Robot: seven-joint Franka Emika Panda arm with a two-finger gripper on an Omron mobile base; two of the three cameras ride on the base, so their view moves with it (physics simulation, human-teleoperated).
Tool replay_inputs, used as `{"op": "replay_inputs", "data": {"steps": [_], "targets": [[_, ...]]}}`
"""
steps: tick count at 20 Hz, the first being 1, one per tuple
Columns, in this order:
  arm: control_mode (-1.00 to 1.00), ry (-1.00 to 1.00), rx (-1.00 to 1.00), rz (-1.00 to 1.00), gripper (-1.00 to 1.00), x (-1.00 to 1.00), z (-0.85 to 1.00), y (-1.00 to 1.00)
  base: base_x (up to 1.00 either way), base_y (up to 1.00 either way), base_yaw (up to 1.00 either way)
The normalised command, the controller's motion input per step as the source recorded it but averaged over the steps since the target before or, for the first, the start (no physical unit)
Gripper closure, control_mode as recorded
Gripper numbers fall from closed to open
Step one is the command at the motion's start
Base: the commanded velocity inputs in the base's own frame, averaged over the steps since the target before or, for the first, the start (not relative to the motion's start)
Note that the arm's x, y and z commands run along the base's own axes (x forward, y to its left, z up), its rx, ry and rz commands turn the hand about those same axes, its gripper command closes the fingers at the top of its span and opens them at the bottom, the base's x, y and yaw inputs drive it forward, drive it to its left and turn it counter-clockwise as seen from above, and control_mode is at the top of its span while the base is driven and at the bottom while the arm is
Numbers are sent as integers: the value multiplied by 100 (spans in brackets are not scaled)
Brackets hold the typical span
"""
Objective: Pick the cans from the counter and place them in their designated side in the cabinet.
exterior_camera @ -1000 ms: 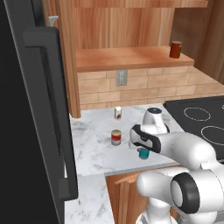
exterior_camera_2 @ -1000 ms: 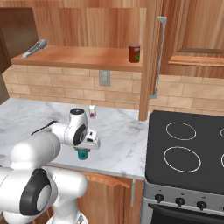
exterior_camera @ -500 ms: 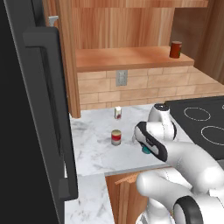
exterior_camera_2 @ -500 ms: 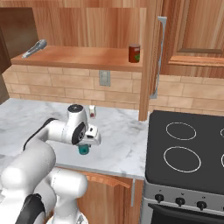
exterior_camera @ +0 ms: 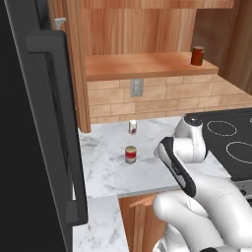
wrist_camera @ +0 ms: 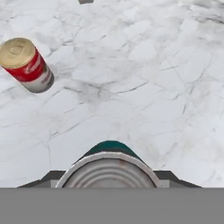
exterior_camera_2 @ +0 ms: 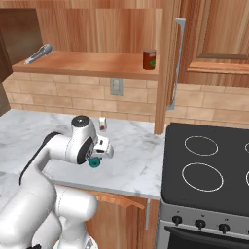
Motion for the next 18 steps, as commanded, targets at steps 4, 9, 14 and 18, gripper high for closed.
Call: {"op": "replay_inputs", "data": {"steps": [4,9,14,18], "targets": [[-100,-6,0,1,100,-12,35,-11,0,0,0],[-100,-4,0,1,100,-13,37,-8,0,0,0],[-100,-2,0,0,100,-13,40,-9,0,0,0],[-100,0,0,0,100,-10,39,-9,0,0,0]]}}
